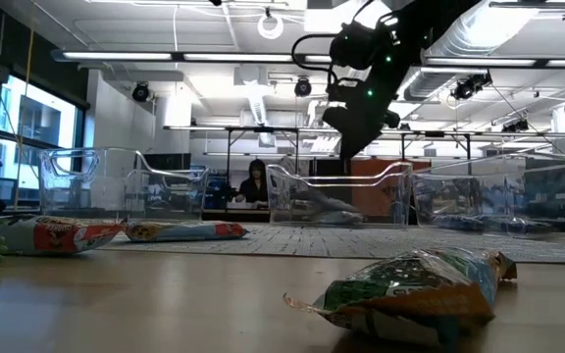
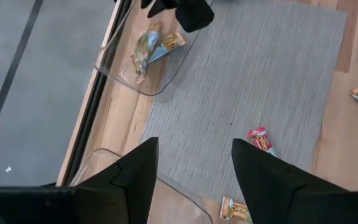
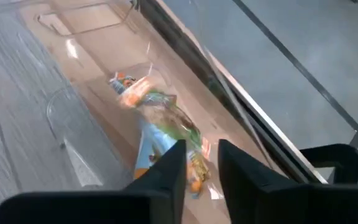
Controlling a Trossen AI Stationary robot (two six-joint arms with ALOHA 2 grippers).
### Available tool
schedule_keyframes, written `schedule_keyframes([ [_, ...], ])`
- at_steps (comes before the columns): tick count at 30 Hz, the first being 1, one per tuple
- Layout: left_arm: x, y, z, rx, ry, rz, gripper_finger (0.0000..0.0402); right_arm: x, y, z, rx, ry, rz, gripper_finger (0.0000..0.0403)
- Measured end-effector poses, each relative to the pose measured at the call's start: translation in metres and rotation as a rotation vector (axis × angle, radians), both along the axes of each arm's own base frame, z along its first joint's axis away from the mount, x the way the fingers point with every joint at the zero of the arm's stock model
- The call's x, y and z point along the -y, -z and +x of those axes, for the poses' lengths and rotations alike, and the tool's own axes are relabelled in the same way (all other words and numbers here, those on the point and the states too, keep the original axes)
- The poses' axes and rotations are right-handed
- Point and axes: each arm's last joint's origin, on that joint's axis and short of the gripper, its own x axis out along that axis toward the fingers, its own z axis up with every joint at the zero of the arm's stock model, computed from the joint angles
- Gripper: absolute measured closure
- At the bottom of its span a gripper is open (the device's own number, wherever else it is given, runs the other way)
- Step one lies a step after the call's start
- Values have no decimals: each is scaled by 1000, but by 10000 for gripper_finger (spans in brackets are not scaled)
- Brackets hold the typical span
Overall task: Pick and place Granola Bars by type
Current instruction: Put the yellow granola bar into the middle transparent bin
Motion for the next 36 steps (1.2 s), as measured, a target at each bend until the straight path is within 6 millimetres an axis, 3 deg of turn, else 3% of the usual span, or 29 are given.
schedule_keyframes([
  [6,1,2,-2,-15,-51,-43,204,-3,-7,7,21,-80,-64,282],
  [12,22,12,-11,-35,-39,-107,204,-27,-50,15,153,-167,-131,279],
  [15,37,30,-14,-79,-109,-80,204,-40,-67,13,173,-230,-174,280],
  [19,60,68,-20,-124,-276,-54,204,-53,-85,8,226,-267,-207,281],
  [28,112,152,-38,-205,-662,-228,204,-61,-93,4,256,-284,-216,279],
  [31,114,162,-43,-281,-723,-289,204,-61,-93,4,268,-271,-204,279],
  [36,106,166,-42,-239,-755,-277,204,-61,-93,4,265,-274,-207,279],
])
